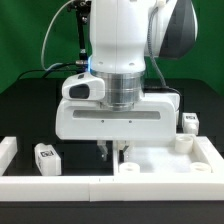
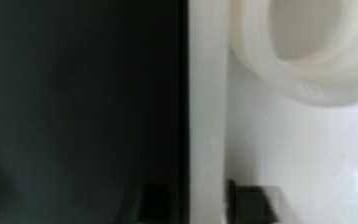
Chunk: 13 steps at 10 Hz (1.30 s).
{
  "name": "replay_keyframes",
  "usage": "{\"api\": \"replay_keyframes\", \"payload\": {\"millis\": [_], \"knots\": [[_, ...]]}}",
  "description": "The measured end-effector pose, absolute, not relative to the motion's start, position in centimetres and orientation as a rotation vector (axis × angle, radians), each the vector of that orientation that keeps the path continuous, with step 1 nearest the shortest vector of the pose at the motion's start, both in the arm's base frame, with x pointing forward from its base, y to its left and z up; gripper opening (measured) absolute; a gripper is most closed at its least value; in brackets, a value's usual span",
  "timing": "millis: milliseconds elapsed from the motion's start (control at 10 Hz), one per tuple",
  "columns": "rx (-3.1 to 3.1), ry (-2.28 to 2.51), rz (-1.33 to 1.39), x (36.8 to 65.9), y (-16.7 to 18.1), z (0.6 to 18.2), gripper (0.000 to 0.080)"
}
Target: Assemble one leg
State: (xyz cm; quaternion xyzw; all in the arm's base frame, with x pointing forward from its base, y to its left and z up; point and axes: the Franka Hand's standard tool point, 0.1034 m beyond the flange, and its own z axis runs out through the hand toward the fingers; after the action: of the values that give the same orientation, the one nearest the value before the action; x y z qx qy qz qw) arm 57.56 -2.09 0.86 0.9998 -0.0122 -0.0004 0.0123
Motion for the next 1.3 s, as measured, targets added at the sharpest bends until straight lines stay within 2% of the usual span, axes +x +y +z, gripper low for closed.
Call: {"api": "replay_keyframes", "payload": {"millis": [100,200,300,400,500,700,800,1100,1300], "knots": [[3.117,-0.038,-0.001,57.6,-2.1,0.9,0.0236],[3.117,-0.04,-0.003,57.6,-2.1,0.9,0.0437],[3.127,-0.049,-0.043,57.2,-1.9,1.8,0.0576],[3.138,-0.075,-0.064,56.4,-1.2,3.2,0.0576],[3.151,-0.076,-0.089,55.0,0.0,4.8,0.0638],[3.164,-0.149,-0.081,53.2,4.1,7.9,0.0647],[3.169,-0.141,-0.087,53.2,4.8,8.5,0.0647],[3.162,-0.156,-0.126,53.1,4.0,7.8,0.0649],[3.144,-0.228,-0.381,51.3,5.4,7.9,0.0649]]}}
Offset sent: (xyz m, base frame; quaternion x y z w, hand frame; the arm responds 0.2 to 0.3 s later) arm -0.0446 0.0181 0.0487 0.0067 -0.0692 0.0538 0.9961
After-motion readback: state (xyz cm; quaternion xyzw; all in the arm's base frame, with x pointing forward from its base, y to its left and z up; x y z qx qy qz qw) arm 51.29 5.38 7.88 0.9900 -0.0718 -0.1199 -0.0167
